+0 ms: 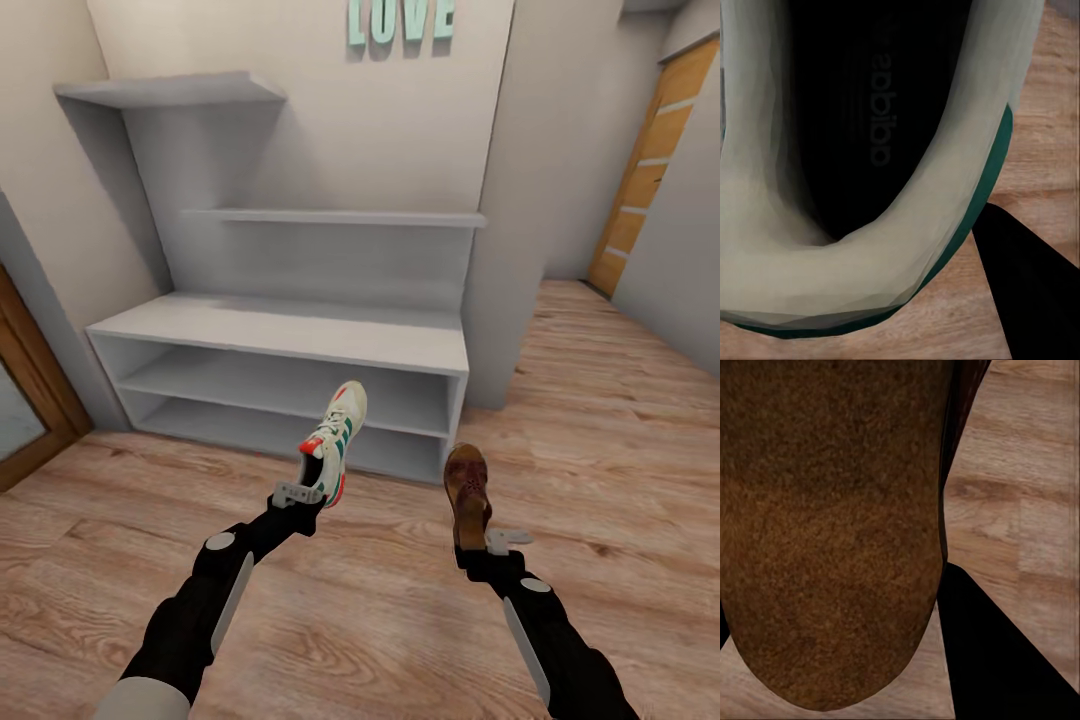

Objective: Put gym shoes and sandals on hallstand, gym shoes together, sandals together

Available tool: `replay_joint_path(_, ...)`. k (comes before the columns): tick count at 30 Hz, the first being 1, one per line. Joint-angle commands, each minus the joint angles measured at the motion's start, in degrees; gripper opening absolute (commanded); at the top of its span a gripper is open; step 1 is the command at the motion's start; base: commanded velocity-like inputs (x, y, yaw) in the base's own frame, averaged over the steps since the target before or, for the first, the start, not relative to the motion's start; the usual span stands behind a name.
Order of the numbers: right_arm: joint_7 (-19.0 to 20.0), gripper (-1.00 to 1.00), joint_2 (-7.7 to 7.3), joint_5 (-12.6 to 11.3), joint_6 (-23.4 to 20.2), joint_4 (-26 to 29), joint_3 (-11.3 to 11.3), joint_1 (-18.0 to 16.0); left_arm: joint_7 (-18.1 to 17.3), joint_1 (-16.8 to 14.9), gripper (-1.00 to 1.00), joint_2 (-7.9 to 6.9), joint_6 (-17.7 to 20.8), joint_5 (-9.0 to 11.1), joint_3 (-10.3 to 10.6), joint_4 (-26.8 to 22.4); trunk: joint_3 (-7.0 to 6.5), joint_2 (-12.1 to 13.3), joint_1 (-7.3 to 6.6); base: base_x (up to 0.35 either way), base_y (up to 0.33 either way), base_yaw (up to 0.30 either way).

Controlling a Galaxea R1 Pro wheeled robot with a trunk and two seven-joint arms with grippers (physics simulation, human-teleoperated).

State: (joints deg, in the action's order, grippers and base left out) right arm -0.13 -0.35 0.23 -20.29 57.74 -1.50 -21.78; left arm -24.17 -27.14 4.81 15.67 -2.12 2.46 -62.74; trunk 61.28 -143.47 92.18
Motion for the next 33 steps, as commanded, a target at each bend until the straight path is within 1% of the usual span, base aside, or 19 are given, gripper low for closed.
replay_joint_path(1,-0.1,-1.0,0.0,-0.1,-0.4,0.1,0.0,0.0,-0.3,0.0,-1.0,0.03,0.3,-0.2,-0.1,-0.1,0.05,0.0,-0.01,0.0,0.0,-0.3)
replay_joint_path(4,-0.1,-1.0,0.06,-0.1,-0.4,0.1,0.0,0.0,-0.3,0.0,-1.0,0.03,0.3,-0.2,-0.1,-0.1,0.05,0.0,-0.01,0.0,0.053,-0.188)
replay_joint_path(8,-0.1,-1.0,0.08,0.0,-0.4,0.1,0.0,0.0,-0.3,0.0,-1.0,0.03,0.3,-0.2,-0.1,-0.1,0.05,0.0,-0.01,0.0,0.2,-0.053)
replay_joint_path(17,-0.2,-1.0,0.17,0.1,-0.4,0.0,0.1,0.0,-0.3,0.0,-1.0,0.03,0.3,-0.2,-0.1,-0.1,0.05,0.0,-0.01,0.005,0.298,-0.005)
replay_joint_path(27,-0.2,-1.0,0.17,0.1,-0.4,0.0,0.1,0.0,-0.3,0.0,-1.0,0.03,0.3,-0.2,-0.1,-0.1,0.05,0.0,-0.01,0.095,0.315,-0.003)
replay_joint_path(33,-0.3,-1.0,0.17,0.1,-0.4,0.0,0.1,0.0,-0.3,0.0,-1.0,0.03,0.3,-0.2,-0.1,-0.1,0.05,0.0,-0.01,0.077,0.312,-0.21)
